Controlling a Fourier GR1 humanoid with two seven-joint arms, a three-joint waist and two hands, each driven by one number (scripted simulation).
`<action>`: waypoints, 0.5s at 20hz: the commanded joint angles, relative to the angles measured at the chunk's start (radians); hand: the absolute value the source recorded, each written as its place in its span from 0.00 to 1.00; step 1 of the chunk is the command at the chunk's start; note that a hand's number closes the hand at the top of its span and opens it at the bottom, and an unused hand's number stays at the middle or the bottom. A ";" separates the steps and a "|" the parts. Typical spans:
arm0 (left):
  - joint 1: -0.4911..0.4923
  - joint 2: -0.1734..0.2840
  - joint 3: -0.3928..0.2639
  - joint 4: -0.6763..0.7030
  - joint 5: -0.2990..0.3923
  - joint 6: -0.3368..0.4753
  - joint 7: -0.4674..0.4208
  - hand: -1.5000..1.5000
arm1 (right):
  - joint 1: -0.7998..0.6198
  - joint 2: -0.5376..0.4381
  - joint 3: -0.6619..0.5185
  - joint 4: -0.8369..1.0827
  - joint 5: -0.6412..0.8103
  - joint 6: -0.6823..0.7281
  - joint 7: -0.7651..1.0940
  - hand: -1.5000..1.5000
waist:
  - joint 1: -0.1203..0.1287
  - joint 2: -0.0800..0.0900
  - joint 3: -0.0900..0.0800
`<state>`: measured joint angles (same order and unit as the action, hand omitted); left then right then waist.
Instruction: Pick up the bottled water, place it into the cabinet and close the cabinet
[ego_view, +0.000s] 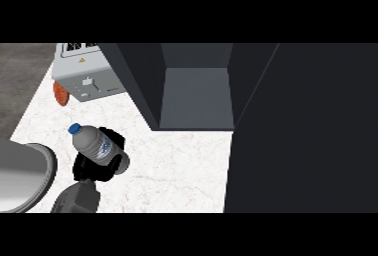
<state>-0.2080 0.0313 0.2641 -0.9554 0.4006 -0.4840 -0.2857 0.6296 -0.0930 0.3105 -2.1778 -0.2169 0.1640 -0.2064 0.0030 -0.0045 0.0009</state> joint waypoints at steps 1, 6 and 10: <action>-0.018 -0.030 -0.167 -0.110 0.050 0.155 0.005 1.00 | -0.082 0.022 -0.013 0.018 -0.023 -0.031 0.054 0.00 | -0.003 0.002 0.000; 0.035 -0.031 -0.272 -0.344 0.053 0.291 0.113 1.00 | -0.019 0.008 0.022 0.100 0.010 0.019 -0.068 0.00 | -0.004 0.000 0.000; -0.091 -0.031 -0.352 -0.290 0.049 0.443 0.092 1.00 | -0.047 0.008 0.023 0.096 0.013 0.003 -0.054 0.00 | -0.012 0.003 -0.001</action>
<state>-0.2432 0.0030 -0.0092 -1.2208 0.4530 -0.1637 -0.2031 0.5759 -0.0787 0.3291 -2.1043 -0.2096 0.1574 -0.2257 -0.0038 -0.0025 0.0004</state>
